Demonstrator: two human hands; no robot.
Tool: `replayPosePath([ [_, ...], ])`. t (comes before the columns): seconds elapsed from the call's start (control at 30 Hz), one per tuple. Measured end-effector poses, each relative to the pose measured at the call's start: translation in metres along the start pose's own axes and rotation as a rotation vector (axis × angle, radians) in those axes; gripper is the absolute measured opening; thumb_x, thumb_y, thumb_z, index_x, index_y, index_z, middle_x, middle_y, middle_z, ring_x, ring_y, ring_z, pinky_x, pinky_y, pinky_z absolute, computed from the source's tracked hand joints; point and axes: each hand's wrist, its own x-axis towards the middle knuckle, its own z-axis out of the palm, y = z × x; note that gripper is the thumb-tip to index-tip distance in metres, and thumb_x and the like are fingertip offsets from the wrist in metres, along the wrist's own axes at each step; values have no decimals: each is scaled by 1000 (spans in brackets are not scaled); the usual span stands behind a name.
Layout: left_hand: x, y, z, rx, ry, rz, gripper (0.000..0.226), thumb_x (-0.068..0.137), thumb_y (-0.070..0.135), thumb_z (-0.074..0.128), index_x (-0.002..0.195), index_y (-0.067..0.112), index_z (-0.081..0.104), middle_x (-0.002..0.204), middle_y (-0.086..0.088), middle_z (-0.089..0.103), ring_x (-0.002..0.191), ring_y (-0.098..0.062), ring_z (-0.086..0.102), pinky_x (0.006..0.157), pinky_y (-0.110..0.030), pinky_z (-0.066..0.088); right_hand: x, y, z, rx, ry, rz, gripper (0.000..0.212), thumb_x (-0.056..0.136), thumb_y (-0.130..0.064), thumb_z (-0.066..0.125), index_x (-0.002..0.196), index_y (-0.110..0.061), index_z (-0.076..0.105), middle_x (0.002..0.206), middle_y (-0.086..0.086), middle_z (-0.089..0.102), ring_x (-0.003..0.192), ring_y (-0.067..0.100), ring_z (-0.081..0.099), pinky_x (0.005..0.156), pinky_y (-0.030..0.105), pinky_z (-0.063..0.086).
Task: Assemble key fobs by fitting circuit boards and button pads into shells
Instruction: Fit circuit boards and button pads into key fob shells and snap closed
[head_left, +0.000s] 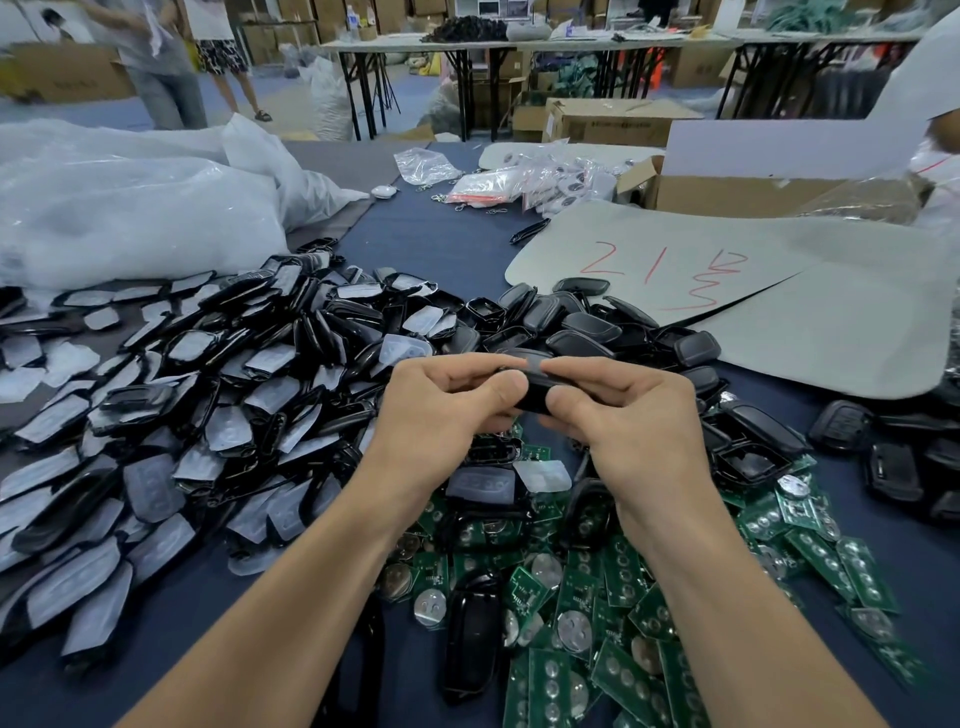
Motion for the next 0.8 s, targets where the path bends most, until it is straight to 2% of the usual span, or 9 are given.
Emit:
replayPosePath([
  [0.1,1,-4,-1,8,30,14,17,91,9,78,92,24,85,88,-7,81,83,-25,79,72,-25,62,-1,-1,0,-18,3,-2,33,83,7,76,87,-25,83,86,-1,81,84,19,79,84,39,63],
  [0.2,2,-6,-1,62,54,53,24,89,8,80,89,31,85,86,-4,82,82,-28,79,79,-37,66,-2,-2,-1,-72,-33,9,29,84,1,76,90,-26,83,86,-5,81,86,18,78,90,44,62],
  [0.33,3,-8,-2,153,69,122,27,89,13,80,91,39,83,83,3,81,85,-30,77,84,-48,64,-2,-1,-1,-253,-77,-42,22,87,-12,76,95,-31,82,80,-16,79,77,3,74,70,18,54],
  [0.4,2,-6,-1,149,58,131,18,87,25,79,90,42,82,85,4,81,87,-29,76,86,-51,63,-2,-2,0,-210,-62,-33,23,86,-12,77,93,-33,83,80,-14,79,77,4,75,72,21,55],
  [0.5,2,-5,1,133,63,134,11,83,32,77,89,39,82,84,3,80,83,-21,76,81,-40,64,-4,-4,4,-138,-70,-38,33,86,-10,77,83,-42,82,83,-13,80,82,8,77,81,33,61],
  [0.57,3,-7,-2,162,61,164,15,85,23,78,89,37,82,82,9,80,77,-9,74,75,-27,59,-4,-1,5,-258,-73,-79,31,85,-13,78,84,-44,80,81,-21,78,82,2,75,78,26,60],
  [0.63,0,-9,-2,324,41,216,18,84,24,77,92,40,80,86,17,79,84,-5,75,79,-28,59,-7,-1,3,-510,-69,-182,32,82,-17,77,93,-47,78,79,-30,74,82,-1,73,75,19,58],
  [0.7,-2,-8,2,380,22,245,22,81,28,77,94,46,79,93,22,79,93,-3,75,86,-30,60,-8,-2,2,-597,-59,-241,42,82,-17,77,101,-54,72,75,-35,71,83,-2,73,76,16,57],
  [0.8,0,-3,5,182,9,164,20,82,30,75,99,39,82,97,11,81,95,-6,75,87,-30,61,-7,-4,5,-167,-103,-38,27,86,-9,79,94,-34,83,79,-10,79,75,6,75,71,24,60],
])
